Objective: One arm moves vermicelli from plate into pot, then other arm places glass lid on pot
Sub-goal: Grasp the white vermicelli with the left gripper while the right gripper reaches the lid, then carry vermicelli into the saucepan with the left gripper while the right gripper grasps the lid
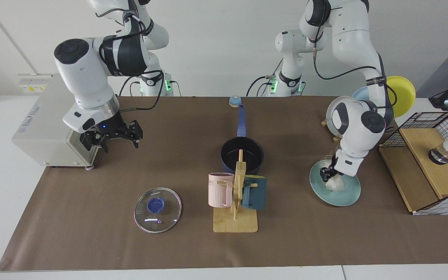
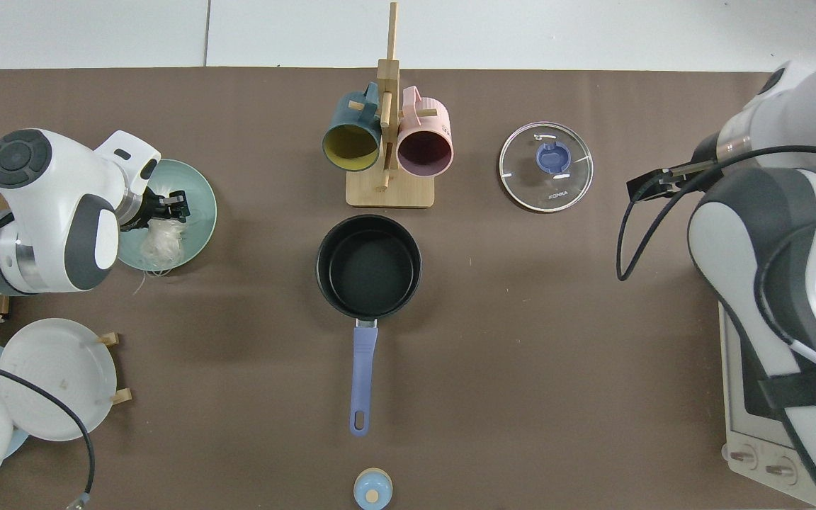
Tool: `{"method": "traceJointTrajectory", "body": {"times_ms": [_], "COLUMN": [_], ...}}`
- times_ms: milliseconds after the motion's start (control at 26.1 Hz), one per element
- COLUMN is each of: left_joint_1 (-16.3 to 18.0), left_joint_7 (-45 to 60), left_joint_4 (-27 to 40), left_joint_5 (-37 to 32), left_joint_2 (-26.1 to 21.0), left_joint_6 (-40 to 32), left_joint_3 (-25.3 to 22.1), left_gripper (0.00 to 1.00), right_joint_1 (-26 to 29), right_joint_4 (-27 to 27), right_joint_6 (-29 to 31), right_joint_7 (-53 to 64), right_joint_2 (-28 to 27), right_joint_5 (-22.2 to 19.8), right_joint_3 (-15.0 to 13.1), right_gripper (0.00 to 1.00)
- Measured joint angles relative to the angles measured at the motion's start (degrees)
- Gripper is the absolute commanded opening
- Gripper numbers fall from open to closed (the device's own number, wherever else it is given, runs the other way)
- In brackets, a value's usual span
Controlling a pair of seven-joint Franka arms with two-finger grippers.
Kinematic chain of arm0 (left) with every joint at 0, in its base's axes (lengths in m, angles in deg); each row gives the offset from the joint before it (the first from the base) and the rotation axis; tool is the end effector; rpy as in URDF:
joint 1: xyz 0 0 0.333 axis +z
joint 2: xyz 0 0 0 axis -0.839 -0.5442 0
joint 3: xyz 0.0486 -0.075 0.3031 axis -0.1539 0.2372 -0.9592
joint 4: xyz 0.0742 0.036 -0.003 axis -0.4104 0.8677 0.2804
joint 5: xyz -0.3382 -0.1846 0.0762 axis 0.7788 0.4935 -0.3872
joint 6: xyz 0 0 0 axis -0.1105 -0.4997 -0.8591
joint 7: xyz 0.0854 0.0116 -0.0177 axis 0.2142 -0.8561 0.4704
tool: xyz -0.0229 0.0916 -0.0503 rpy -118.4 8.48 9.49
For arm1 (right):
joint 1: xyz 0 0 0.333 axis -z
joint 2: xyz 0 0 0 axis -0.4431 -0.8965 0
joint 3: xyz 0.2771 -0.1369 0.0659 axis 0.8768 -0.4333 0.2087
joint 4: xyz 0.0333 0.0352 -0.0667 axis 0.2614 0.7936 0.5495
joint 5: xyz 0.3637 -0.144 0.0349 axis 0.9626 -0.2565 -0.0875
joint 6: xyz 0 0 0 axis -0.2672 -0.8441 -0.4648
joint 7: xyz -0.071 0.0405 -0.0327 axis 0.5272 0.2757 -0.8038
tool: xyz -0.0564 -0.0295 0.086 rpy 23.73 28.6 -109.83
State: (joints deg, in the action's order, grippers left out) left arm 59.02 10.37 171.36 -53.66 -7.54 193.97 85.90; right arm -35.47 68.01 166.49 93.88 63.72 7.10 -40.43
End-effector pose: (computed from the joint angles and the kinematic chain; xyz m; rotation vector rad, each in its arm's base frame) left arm 0.6536 -0.0103 0.3215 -3.1189 -0.3105 -0.0849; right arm 0.6445 0.0419 0.5156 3.1255 0.2425 0.1183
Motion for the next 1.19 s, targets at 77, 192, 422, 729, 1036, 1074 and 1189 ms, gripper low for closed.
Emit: {"method": "traceJointTrajectory", "body": {"times_ms": [77, 192, 422, 729, 1036, 1074, 1189], "left_joint_1": [0.0, 0.0, 0.0, -0.1, -0.5, -0.6, -0.8], "left_joint_7": [0.0, 0.0, 0.0, 4.4, 17.9, 18.6, 19.1], "left_joint_4": [-0.4, -2.9, -9.2, -9.7, -6.7, -5.9, -3.7], "left_joint_5": [-0.6, -0.8, -0.8, 1.0, 4.8, 5.7, 7.6], "left_joint_2": [0.0, 0.3, 4.4, 14.1, 16.5, 16.5, 16.6], "left_joint_6": [-0.4, -4.2, -13.6, -27.3, -30.1, -29.2, -25.4], "left_joint_3": [0.0, 0.0, 0.9, 7.6, 20.6, 21.7, 23.6], "left_gripper": [0.0, 0.0, 0.0, 0.0, 0.0, 0.0, 0.0], "right_joint_1": [-0.3, -0.3, -0.4, -1.4, -1.5, -1.4, -1.2], "right_joint_4": [-1.7, -3.4, -5.8, -8.6, -9.0, -9.0, -9.0], "right_joint_6": [1.7, 5.4, 11.7, 20.9, 26.3, 26.5, 26.9], "right_joint_7": [-0.1, -0.1, -1.7, -2.6, -2.6, -2.6, -2.6], "right_joint_2": [-2.6, -6.0, -11.7, -19.4, -23.9, -24.2, -25.0], "right_joint_5": [0.3, 0.5, 0.5, 0.5, 0.5, 0.5, 0.5], "right_joint_3": [0.1, 0.7, 2.9, 3.4, 3.3, 3.3, 3.2], "right_gripper": [1.0, 1.0, 1.0, 1.0, 1.0, 1.0, 1.0]}}
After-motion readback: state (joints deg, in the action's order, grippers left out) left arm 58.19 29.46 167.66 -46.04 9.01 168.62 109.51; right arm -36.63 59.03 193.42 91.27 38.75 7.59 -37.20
